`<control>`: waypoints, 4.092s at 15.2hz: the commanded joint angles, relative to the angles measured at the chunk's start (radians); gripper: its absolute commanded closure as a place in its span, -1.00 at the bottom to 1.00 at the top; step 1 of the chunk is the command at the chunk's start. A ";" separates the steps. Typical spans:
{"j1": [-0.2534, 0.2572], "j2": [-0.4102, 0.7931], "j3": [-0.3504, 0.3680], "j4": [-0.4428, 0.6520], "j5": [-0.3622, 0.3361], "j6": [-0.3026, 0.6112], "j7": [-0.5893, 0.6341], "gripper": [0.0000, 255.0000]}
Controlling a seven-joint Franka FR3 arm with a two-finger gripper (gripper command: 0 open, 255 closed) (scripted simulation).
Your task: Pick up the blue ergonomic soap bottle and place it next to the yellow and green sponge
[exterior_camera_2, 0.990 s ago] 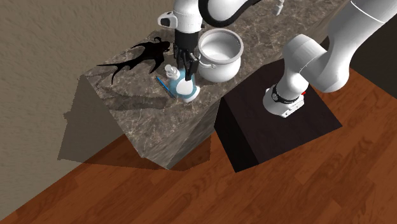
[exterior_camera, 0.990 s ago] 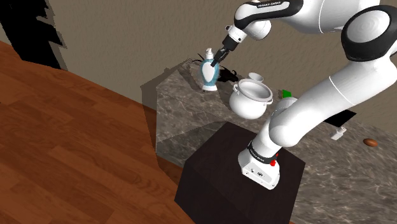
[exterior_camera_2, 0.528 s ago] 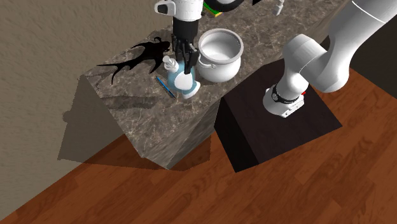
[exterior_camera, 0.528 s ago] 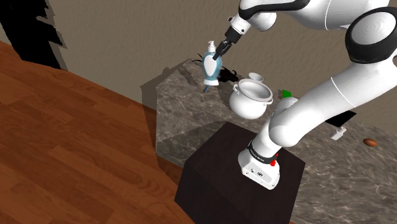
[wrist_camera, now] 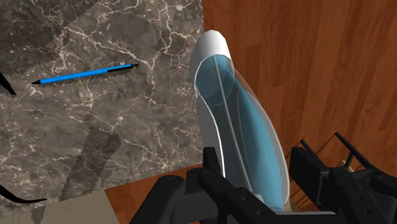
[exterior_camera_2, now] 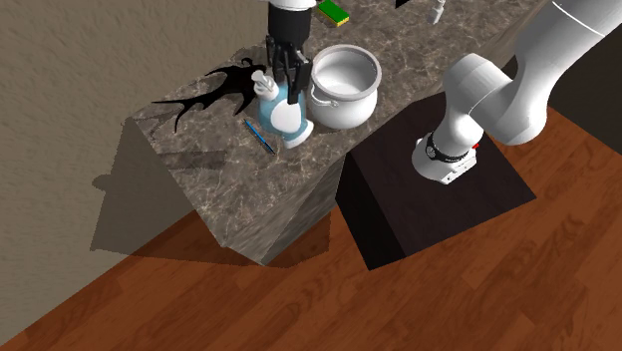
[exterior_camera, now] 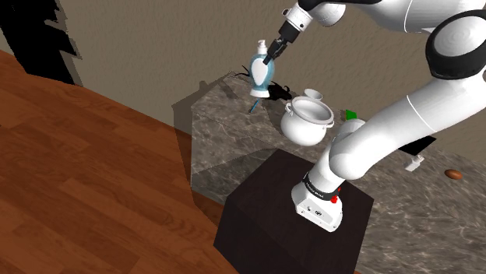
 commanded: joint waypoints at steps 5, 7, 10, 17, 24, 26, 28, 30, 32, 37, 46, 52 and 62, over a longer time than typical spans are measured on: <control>0.003 -0.002 0.009 0.077 -0.004 -0.075 0.026 1.00; 0.004 -0.001 0.011 0.104 -0.004 -0.101 0.033 1.00; 0.006 0.002 0.014 0.147 -0.004 -0.138 0.043 1.00; 0.014 0.018 0.015 0.253 0.000 -0.227 0.064 1.00; 0.023 0.044 0.011 0.363 0.010 -0.312 0.081 1.00; 0.002 0.003 -0.004 0.318 -0.012 -0.311 0.051 1.00; -0.018 -0.034 -0.022 0.279 -0.033 -0.312 0.019 1.00; -0.039 -0.067 -0.042 0.245 -0.054 -0.315 -0.013 1.00; -0.060 -0.097 -0.065 0.216 -0.076 -0.320 -0.048 1.00; -0.108 -0.156 -0.132 0.163 -0.130 -0.335 -0.140 1.00; -0.171 -0.200 -0.293 0.139 -0.224 -0.366 -0.328 1.00; -0.177 -0.187 -0.436 0.173 -0.277 -0.383 -0.469 1.00; -0.047 -0.122 -0.790 0.317 -0.336 -0.405 -0.713 1.00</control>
